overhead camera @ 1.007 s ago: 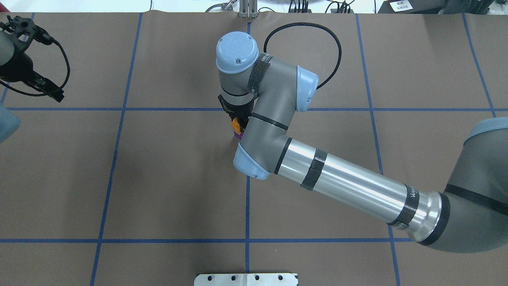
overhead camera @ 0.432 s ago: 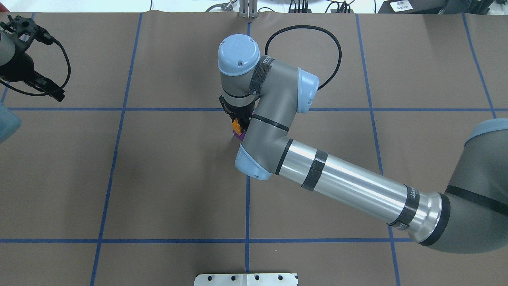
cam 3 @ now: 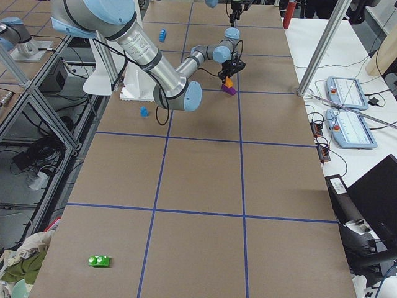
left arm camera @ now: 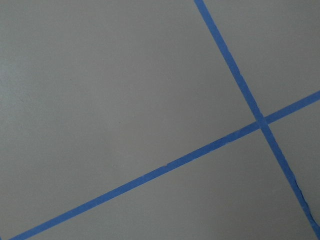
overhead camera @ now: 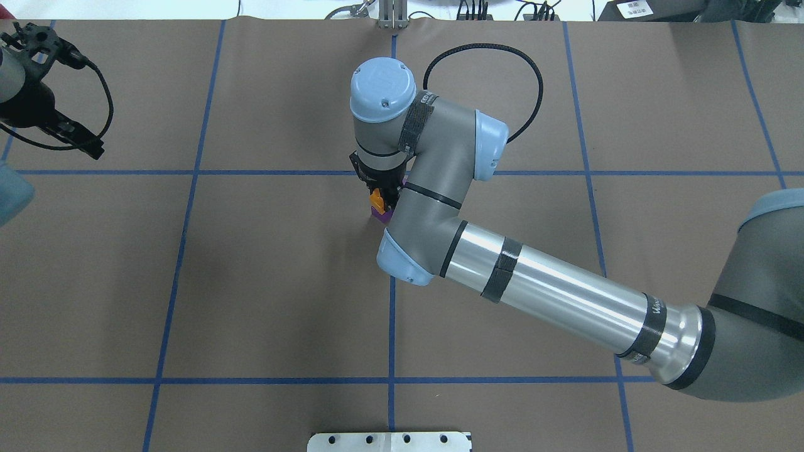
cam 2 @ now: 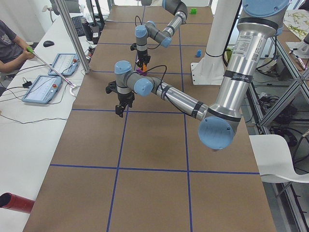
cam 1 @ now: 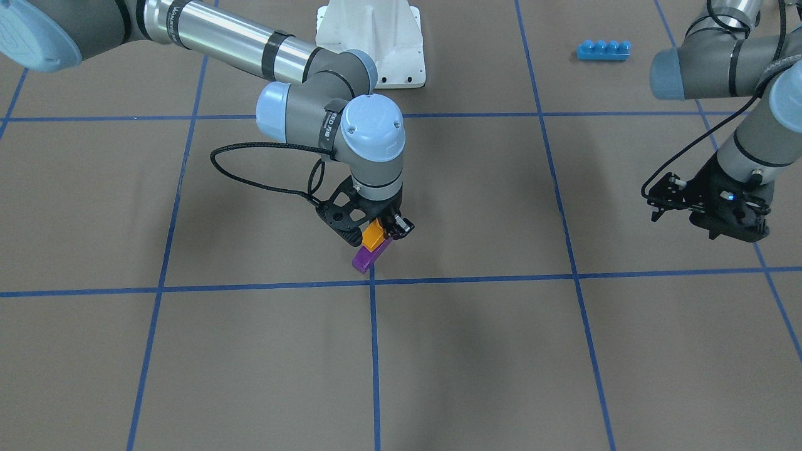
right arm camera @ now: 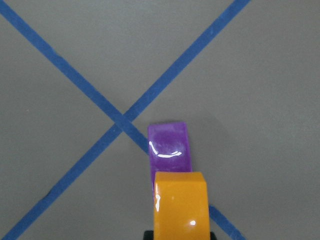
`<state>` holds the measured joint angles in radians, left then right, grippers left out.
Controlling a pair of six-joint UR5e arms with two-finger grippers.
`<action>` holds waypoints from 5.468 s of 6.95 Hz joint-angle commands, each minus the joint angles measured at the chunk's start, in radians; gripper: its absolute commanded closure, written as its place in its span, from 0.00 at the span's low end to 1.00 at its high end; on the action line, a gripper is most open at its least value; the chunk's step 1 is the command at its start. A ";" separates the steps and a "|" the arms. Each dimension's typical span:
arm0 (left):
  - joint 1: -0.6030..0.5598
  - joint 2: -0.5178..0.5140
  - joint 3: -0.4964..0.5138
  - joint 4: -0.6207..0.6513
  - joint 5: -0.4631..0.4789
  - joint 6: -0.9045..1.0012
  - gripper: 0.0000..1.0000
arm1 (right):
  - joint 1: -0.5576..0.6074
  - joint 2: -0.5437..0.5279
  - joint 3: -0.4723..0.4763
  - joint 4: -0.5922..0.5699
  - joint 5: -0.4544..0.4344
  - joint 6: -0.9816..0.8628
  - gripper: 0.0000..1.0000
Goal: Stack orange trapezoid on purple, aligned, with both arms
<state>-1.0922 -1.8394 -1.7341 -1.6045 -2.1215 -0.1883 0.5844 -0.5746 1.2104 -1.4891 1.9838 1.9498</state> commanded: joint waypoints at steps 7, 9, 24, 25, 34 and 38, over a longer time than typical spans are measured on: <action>0.002 -0.001 0.001 0.000 0.002 0.000 0.00 | 0.006 -0.024 0.050 0.067 0.009 -0.003 0.00; 0.000 0.000 -0.001 -0.002 0.000 0.003 0.00 | 0.070 -0.039 0.244 -0.082 0.047 -0.023 0.00; -0.427 0.328 0.134 -0.308 -0.217 0.073 0.00 | 0.856 -1.062 0.564 -0.168 0.386 -1.735 0.00; -0.360 0.334 0.105 -0.296 -0.172 0.073 0.00 | 0.865 -1.082 0.566 -0.166 0.385 -1.735 0.00; -0.448 0.348 0.002 0.058 -0.132 0.420 0.00 | 0.997 -1.076 0.507 -0.183 0.365 -1.930 0.00; -0.445 0.347 -0.001 0.057 -0.132 0.418 0.00 | 0.996 -1.090 0.597 -0.235 0.369 -1.821 0.00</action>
<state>-1.5383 -1.4925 -1.7336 -1.5473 -2.2542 0.2313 1.5807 -1.6601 1.8006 -1.7197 2.3511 0.1193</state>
